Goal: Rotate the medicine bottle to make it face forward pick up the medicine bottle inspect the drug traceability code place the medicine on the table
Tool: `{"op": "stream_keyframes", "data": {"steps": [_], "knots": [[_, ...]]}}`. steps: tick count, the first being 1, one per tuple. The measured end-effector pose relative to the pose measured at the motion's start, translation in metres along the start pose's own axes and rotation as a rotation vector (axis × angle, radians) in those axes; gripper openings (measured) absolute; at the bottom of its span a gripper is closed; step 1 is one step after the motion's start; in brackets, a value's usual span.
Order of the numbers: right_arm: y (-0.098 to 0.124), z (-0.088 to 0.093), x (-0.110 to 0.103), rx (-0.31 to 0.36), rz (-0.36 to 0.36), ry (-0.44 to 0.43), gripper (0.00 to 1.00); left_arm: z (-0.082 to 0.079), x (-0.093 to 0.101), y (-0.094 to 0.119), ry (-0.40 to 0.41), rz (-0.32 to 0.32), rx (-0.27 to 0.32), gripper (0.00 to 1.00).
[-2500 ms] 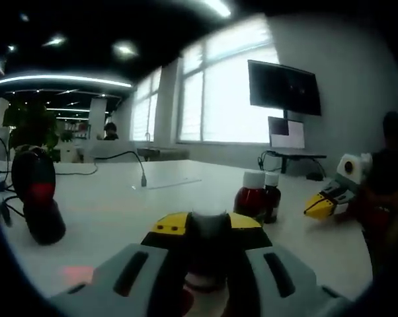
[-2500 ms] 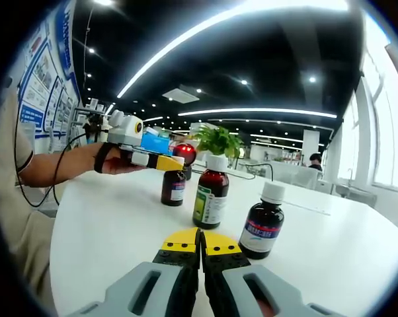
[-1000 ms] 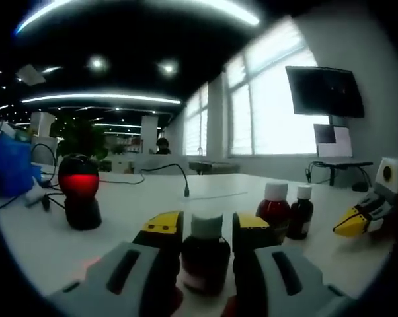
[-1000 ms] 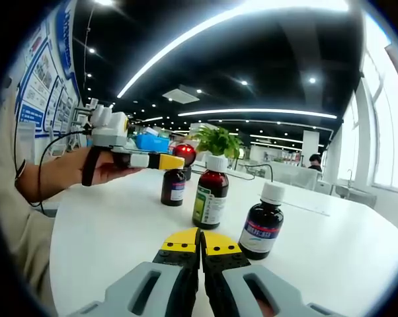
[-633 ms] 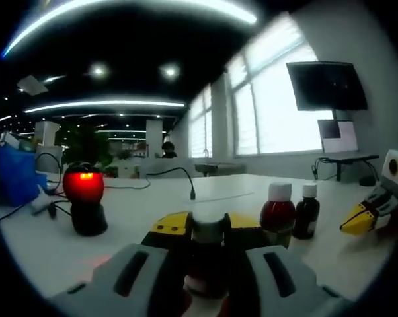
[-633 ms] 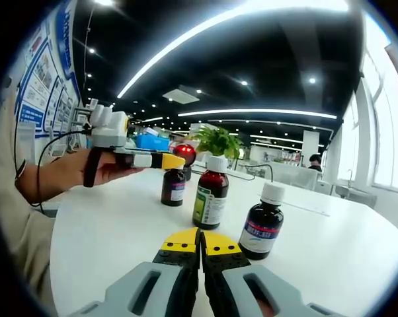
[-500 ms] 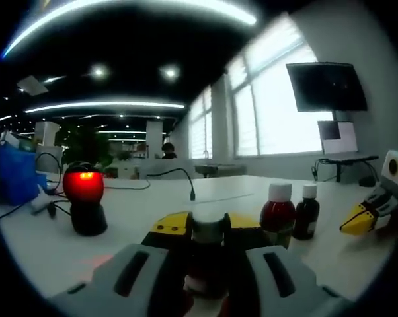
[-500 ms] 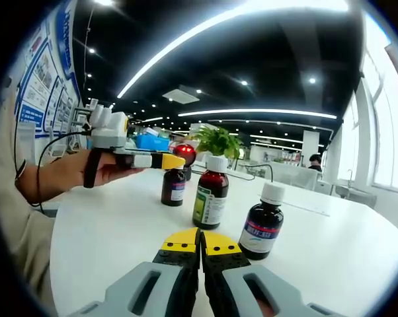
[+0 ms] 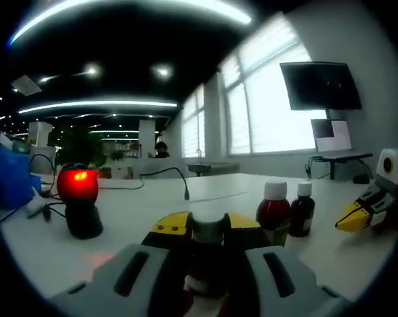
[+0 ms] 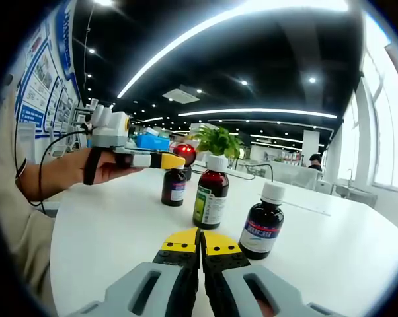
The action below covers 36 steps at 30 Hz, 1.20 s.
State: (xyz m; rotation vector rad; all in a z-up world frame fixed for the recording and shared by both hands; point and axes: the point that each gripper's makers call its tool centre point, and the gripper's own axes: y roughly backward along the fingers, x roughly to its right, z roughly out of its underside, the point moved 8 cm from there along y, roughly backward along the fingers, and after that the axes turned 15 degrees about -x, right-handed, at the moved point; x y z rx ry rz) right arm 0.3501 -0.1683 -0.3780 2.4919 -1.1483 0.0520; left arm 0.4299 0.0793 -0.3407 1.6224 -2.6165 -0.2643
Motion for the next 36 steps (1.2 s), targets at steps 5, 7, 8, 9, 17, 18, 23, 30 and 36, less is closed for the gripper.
{"op": "stream_keyframes", "data": {"steps": [5,7,8,9,17,18,23,30,36], "knots": [[0.0,0.0,0.0,0.0,-0.002,-0.003,0.0,0.0,-0.003,0.0,-0.02,0.027,-0.007,0.11],[0.0,0.0,0.0,0.0,-0.001,-0.001,0.0,0.0,-0.004,0.001,-0.031,0.042,-0.007,0.11],[0.0,0.0,-0.001,-0.001,-0.001,-0.001,0.0,0.0,-0.005,0.001,-0.028,0.049,-0.008,0.11],[0.0,0.0,-0.001,0.0,-0.001,-0.001,0.0,-0.001,-0.006,0.001,-0.032,0.058,-0.008,0.11],[0.0,-0.001,-0.001,-0.003,0.001,0.001,0.0,-0.002,-0.009,0.001,-0.015,0.126,-0.02,0.11],[0.0,-0.001,-0.001,-0.003,0.001,0.001,0.0,-0.002,-0.009,0.001,-0.012,0.135,-0.022,0.11],[0.0,-0.001,-0.002,-0.003,0.001,0.002,0.0,-0.001,-0.011,0.002,-0.013,0.175,-0.024,0.11],[0.0,-0.001,-0.002,-0.004,0.002,0.004,0.0,-0.002,-0.017,-0.001,-0.014,0.229,-0.026,0.11],[0.0,-0.001,-0.001,-0.003,0.001,0.002,0.0,-0.001,-0.021,-0.003,0.002,0.283,-0.03,0.11]]}}
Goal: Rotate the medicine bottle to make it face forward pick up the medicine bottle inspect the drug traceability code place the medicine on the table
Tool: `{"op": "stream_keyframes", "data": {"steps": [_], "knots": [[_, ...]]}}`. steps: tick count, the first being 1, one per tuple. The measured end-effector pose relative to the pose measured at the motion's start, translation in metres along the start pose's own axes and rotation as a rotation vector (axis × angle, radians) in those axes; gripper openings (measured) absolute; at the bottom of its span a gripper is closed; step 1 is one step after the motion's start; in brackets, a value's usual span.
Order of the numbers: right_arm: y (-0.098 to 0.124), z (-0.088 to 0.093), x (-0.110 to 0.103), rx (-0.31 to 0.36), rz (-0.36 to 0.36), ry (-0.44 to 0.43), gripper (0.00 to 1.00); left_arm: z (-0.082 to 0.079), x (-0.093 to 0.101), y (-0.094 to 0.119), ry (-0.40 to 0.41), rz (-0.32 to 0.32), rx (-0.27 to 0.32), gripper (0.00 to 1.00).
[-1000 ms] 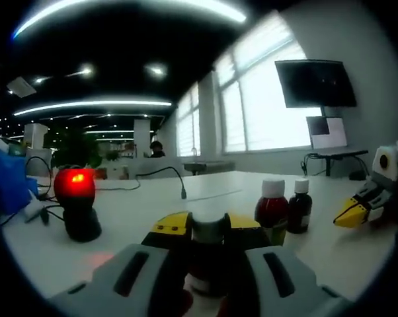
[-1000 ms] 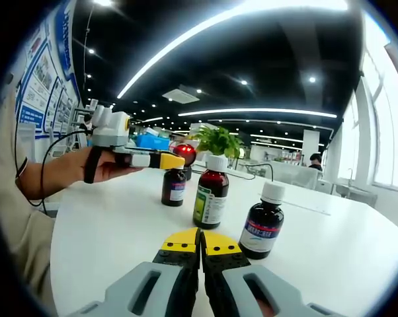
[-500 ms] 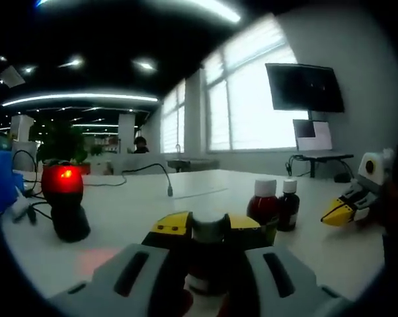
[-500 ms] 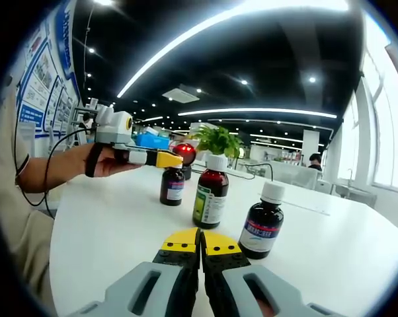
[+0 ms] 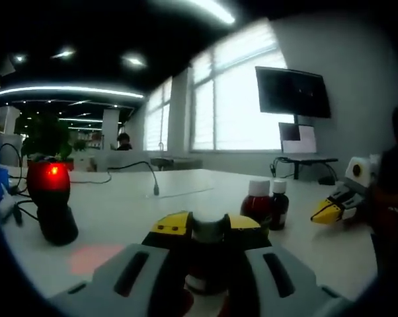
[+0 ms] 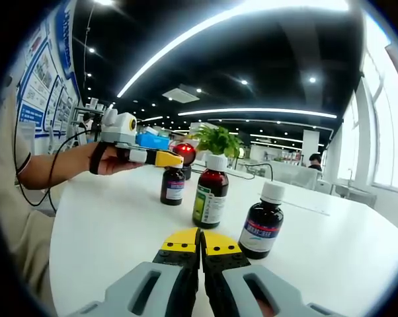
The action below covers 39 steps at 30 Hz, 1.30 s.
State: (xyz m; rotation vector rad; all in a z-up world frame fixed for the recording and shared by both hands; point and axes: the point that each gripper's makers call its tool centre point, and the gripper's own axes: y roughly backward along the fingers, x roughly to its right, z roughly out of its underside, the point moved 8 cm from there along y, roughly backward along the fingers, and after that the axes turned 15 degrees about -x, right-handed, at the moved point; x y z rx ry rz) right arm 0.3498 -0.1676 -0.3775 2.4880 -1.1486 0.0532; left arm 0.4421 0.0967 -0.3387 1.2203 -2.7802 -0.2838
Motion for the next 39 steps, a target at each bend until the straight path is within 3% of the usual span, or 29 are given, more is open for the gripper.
{"op": "stream_keyframes", "data": {"steps": [12,20,31,34,35,39], "knots": [[-0.001,0.001,0.003,-0.002,0.001,0.0,0.0,0.0,-0.006,-0.001,-0.007,0.081,-0.001,0.11],[0.0,0.002,0.003,-0.002,0.0,-0.002,0.0,0.0,-0.005,-0.001,-0.003,0.09,-0.004,0.11],[-0.001,0.002,0.004,-0.004,-0.001,-0.003,0.0,-0.001,0.009,0.002,0.007,0.02,-0.011,0.17],[-0.001,0.002,0.003,-0.005,-0.001,-0.003,0.0,-0.002,0.012,0.003,0.014,-0.026,-0.013,0.17],[-0.001,0.002,0.003,-0.005,-0.001,-0.003,0.0,-0.001,0.011,0.004,-0.01,-0.07,-0.029,0.17],[-0.001,0.001,0.003,-0.004,-0.002,-0.002,0.0,-0.003,0.018,0.004,0.006,-0.102,-0.023,0.17]]}}
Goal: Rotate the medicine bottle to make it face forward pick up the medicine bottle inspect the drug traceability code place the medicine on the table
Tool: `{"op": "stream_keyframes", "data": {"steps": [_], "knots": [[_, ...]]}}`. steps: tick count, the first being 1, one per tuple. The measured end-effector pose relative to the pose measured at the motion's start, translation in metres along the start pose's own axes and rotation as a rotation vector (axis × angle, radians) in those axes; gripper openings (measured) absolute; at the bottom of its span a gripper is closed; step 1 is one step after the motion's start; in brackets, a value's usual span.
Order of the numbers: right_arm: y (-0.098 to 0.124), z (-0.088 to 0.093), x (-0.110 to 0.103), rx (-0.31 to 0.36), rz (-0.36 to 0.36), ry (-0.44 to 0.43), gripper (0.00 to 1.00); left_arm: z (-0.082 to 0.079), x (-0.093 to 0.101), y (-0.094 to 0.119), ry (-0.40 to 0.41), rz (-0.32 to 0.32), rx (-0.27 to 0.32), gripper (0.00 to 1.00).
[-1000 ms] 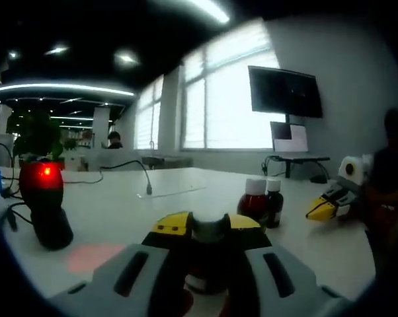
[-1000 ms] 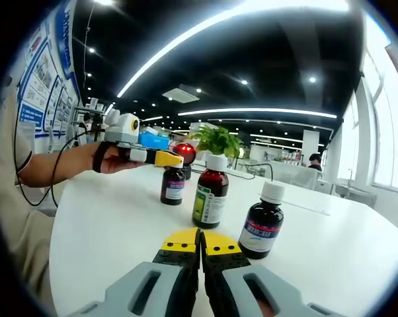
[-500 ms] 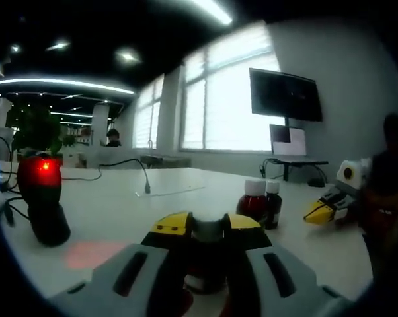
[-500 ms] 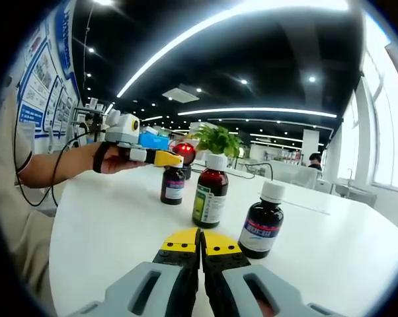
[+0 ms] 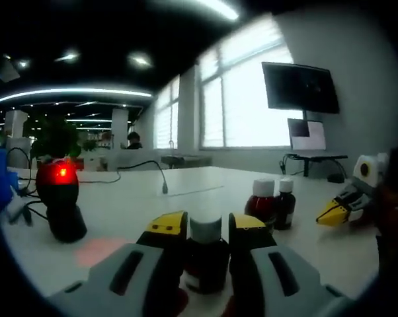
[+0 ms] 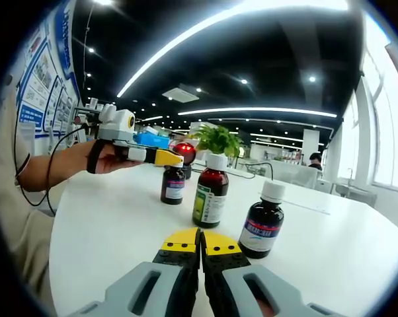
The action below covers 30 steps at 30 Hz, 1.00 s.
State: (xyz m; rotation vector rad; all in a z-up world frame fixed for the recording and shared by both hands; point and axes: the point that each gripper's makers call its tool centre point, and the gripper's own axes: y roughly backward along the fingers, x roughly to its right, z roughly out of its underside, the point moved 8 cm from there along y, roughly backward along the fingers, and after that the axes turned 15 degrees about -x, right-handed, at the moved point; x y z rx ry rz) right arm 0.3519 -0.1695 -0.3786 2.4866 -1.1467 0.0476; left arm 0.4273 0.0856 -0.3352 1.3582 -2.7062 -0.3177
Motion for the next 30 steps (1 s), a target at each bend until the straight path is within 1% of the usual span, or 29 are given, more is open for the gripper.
{"op": "stream_keyframes", "data": {"steps": [3,5,6,8,10,15,18,21,23,24,30], "knots": [[0.0,0.0,0.0,0.001,0.0,-0.001,0.0,-0.001,0.001,0.002,-0.032,-0.094,0.008,0.17],[0.001,0.0,-0.001,0.002,0.0,-0.001,0.0,0.0,0.002,0.001,-0.012,-0.12,0.016,0.17],[0.001,0.0,-0.001,0.002,0.0,-0.001,0.0,0.0,0.003,0.001,-0.013,-0.121,0.017,0.17],[0.001,-0.001,-0.001,0.003,0.0,-0.001,0.0,0.002,-0.001,0.0,-0.002,-0.13,0.017,0.17],[0.001,-0.001,-0.001,0.003,0.0,-0.001,0.0,0.005,-0.001,-0.001,0.019,-0.146,0.017,0.17],[0.001,-0.001,-0.002,0.003,0.0,0.0,0.0,0.009,0.005,-0.002,0.033,-0.175,0.013,0.16],[0.001,-0.001,-0.003,0.003,0.001,0.001,0.0,0.009,0.005,-0.002,0.03,-0.215,0.018,0.15],[0.001,-0.001,-0.003,0.003,0.002,0.001,0.0,0.009,0.007,-0.004,0.046,-0.215,0.014,0.12],[0.001,-0.002,-0.003,0.004,0.002,-0.002,0.0,0.009,0.007,-0.004,0.041,-0.229,0.015,0.12],[0.001,-0.002,-0.003,0.005,0.002,-0.001,0.0,0.009,0.004,-0.003,0.039,-0.235,0.015,0.12],[0.001,-0.001,-0.002,0.006,0.001,-0.001,0.0,0.008,0.002,-0.004,0.031,-0.245,0.017,0.11]]}}
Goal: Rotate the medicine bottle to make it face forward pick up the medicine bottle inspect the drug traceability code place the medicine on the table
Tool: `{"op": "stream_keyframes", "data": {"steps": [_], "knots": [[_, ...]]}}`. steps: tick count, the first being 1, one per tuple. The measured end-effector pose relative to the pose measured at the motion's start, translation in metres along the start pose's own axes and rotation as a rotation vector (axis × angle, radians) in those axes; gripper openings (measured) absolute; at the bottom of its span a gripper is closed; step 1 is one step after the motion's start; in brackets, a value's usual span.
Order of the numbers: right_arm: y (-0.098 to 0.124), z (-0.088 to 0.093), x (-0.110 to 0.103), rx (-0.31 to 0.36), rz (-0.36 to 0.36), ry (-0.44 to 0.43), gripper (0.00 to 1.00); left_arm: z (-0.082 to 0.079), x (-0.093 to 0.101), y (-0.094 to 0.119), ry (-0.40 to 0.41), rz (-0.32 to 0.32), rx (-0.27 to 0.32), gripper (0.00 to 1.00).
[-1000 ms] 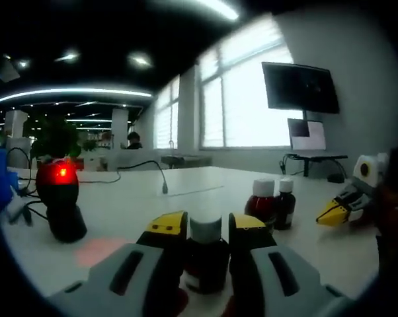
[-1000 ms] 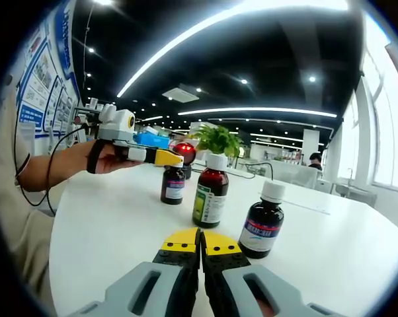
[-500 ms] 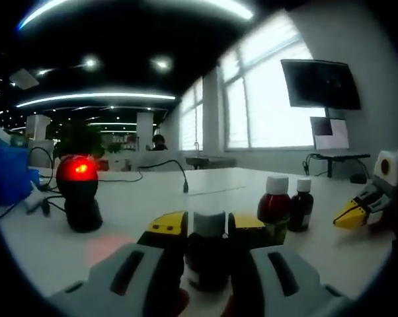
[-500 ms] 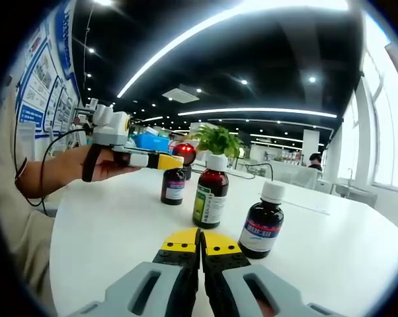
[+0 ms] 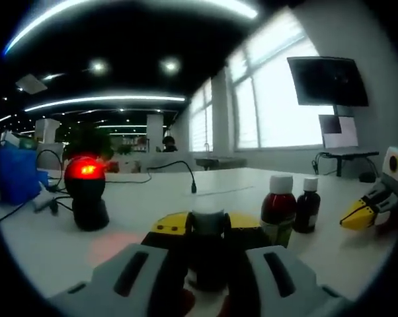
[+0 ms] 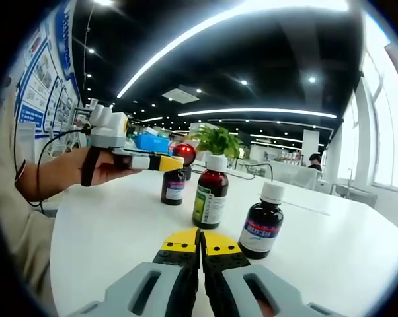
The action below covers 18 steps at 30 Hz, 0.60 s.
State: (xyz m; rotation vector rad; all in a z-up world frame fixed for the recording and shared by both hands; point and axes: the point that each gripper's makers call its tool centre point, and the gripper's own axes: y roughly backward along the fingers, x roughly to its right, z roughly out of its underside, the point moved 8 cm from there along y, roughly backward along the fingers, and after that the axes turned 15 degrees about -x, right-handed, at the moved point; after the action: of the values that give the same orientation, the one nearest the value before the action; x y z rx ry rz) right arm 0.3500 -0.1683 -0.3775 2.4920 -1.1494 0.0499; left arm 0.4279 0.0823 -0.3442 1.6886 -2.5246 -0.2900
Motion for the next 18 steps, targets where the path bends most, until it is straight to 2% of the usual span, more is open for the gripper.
{"op": "stream_keyframes", "data": {"steps": [9,18], "knots": [[-0.0001,0.0006,0.0009,-0.001,0.001,0.002,0.0,0.0003,-0.0001,-0.0003,-0.002,0.007,0.003,0.11],[-0.0002,0.0009,0.0013,-0.002,0.001,0.002,0.0,-0.001,-0.0025,-0.0017,-0.017,0.057,0.002,0.11]]}}
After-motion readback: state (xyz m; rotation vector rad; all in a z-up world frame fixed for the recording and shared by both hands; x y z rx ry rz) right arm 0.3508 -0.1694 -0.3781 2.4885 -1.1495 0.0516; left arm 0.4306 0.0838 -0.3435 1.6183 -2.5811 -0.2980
